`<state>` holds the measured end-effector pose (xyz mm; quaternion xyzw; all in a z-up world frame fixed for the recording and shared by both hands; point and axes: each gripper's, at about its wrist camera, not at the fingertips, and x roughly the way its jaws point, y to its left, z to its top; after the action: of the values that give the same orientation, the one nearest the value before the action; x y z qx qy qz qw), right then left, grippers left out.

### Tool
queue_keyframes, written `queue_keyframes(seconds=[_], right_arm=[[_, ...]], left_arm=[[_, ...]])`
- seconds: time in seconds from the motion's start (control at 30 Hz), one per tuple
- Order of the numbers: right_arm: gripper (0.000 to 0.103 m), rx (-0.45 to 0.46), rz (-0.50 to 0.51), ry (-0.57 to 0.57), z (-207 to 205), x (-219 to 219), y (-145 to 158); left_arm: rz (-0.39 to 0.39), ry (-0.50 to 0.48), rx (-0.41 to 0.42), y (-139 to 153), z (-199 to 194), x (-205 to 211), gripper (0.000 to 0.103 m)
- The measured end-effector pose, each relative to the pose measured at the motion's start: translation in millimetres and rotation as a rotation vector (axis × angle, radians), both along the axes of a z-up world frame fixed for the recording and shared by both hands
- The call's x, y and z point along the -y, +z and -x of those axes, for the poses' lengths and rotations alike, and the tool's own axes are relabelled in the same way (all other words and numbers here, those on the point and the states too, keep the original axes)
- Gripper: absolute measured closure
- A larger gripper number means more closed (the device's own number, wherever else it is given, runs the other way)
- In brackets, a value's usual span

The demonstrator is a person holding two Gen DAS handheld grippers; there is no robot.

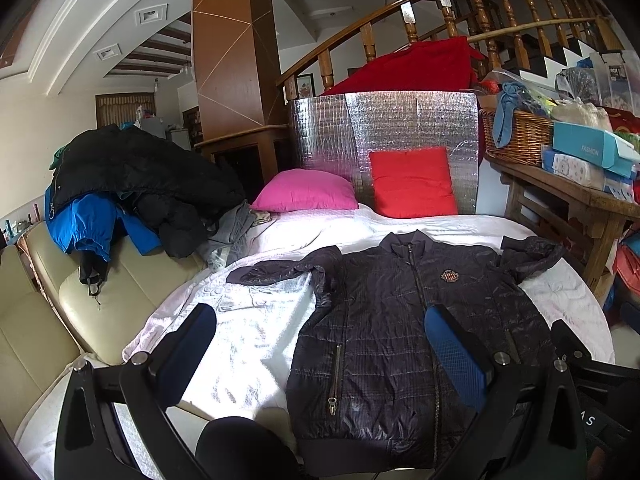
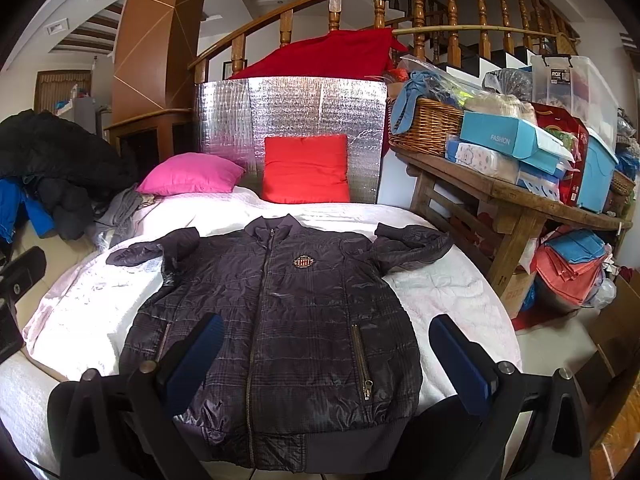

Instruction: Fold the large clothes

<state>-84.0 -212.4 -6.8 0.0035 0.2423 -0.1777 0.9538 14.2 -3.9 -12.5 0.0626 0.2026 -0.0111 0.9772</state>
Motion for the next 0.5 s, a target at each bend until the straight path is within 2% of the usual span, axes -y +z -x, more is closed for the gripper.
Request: queue_keyframes(seconds=[0.5], right_arm=[[0.000, -0.009, 0.002, 0.001, -2.0, -0.7, -0.7]], left_arm=[[0.017, 0.019, -0.026, -6.2, -9.8, -6.6, 0.000]])
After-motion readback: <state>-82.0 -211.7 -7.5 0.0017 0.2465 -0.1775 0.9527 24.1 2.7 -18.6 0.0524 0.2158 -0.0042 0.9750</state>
